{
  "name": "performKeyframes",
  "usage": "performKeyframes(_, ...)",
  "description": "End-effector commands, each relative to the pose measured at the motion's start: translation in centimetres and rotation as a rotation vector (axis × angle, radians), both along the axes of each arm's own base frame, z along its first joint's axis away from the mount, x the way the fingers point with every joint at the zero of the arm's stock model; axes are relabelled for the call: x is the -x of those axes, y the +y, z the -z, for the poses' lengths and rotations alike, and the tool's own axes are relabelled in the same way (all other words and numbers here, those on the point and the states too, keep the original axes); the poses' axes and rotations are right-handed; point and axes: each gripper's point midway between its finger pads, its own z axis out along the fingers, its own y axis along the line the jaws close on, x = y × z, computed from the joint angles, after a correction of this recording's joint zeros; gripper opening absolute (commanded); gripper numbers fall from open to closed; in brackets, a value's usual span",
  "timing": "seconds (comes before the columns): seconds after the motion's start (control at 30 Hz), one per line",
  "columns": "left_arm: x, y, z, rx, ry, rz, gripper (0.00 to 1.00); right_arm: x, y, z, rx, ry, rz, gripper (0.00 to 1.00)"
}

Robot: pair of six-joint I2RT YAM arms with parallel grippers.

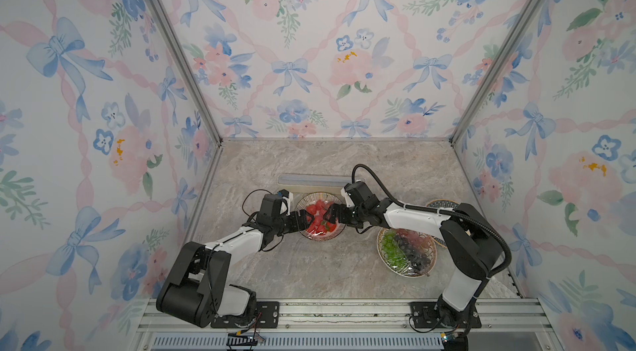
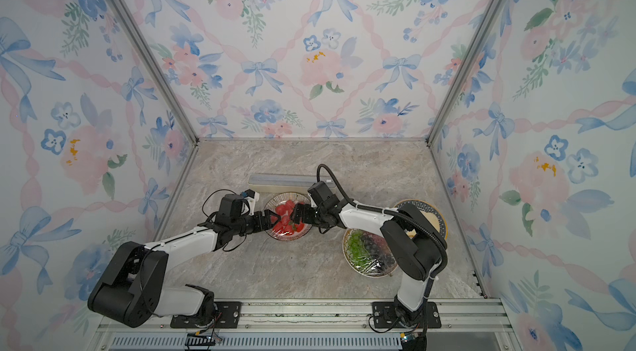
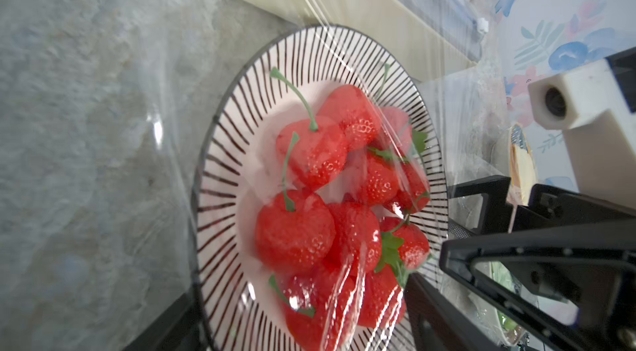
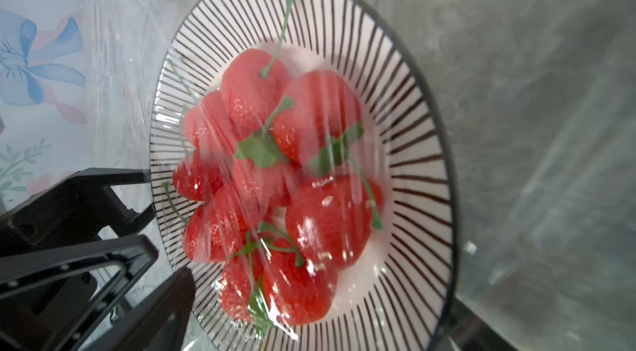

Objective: Wrap the plate with plastic wrap
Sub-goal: Cover the plate with plastic wrap.

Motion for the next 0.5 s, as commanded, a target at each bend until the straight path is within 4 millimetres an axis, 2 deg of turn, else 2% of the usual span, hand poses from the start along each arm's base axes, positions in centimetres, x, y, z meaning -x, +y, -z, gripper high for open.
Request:
performKeyframes(0.0,0.2,0.0,0.1,-0.008,-0.014,0.014,0.88,0.7,0.0,-0.9,-0.024,-0.002,-0.012,0.97)
performKeyframes(0.07,-0.1,1.1,0.5,-0.062,-0.015,-0.011,0.88,0.6,-1.4,-1.2,0.009,-0.018,0.004,0.97)
performKeyframes(0.13,-0.7,2.7,0.2,-0.148,-0.040,-0.045,0.88,0.7,-3.6,-1.7,0.073,-0.037,0.024,0.97)
performKeyframes(0.23,-1.8,4.7,-2.1,-0.277,-0.124,-0.085,0.88,0.7,-7.6,-3.1,0.148,-0.067,0.056,0.97)
performKeyframes(0.3,-2.6,5.4,-4.5,-0.319,-0.203,-0.104,0.85,0.0,-10.7,-4.0,0.180,-0.091,0.079,0.97)
performKeyframes(0.37,-3.3,4.8,-7.0,-0.334,-0.283,-0.100,0.81,-1.3,-13.4,-5.2,0.190,-0.122,0.119,0.98)
performKeyframes(0.43,-4.2,3.1,-9.6,-0.357,-0.367,-0.067,0.80,-3.0,-15.4,-6.6,0.187,-0.164,0.156,0.99)
performKeyframes(0.47,-4.8,1.9,-11.3,-0.367,-0.414,-0.043,0.79,-4.1,-16.2,-7.4,0.178,-0.188,0.179,0.95)
